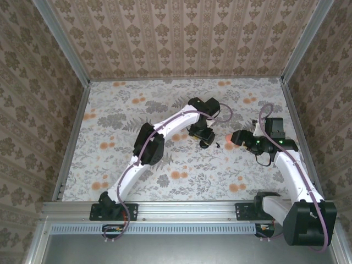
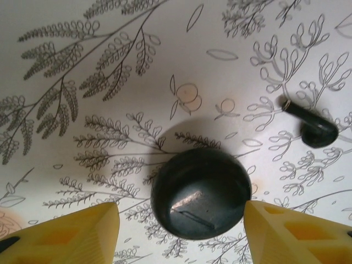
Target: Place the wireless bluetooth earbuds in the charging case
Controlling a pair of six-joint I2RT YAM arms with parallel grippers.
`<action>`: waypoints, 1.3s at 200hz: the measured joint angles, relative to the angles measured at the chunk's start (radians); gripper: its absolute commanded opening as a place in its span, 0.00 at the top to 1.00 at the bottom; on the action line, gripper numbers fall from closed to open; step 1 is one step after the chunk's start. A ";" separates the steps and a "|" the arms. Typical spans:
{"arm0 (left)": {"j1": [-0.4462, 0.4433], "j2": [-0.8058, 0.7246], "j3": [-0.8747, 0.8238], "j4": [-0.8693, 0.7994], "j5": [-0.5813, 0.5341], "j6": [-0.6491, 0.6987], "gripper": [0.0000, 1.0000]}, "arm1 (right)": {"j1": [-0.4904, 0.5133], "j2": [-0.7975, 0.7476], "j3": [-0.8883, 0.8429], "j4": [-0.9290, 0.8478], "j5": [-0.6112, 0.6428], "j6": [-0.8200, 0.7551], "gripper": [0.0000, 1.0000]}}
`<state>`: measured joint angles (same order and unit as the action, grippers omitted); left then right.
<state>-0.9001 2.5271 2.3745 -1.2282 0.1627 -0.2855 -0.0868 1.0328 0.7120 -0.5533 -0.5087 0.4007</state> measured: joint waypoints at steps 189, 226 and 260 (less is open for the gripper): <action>-0.050 0.096 0.116 -0.065 -0.107 -0.027 0.62 | 0.000 0.000 -0.001 -0.005 -0.031 -0.005 0.29; -0.051 0.092 0.113 -0.064 -0.127 -0.011 0.62 | 0.000 0.000 -0.001 -0.005 -0.040 -0.005 0.31; -0.053 -0.002 -0.042 -0.021 -0.151 0.068 0.63 | 0.000 0.002 0.000 -0.016 -0.057 -0.011 0.31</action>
<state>-0.9531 2.5256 2.3325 -1.2491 0.0116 -0.2176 -0.0868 1.0348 0.7120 -0.5694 -0.5655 0.3893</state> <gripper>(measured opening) 0.442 0.690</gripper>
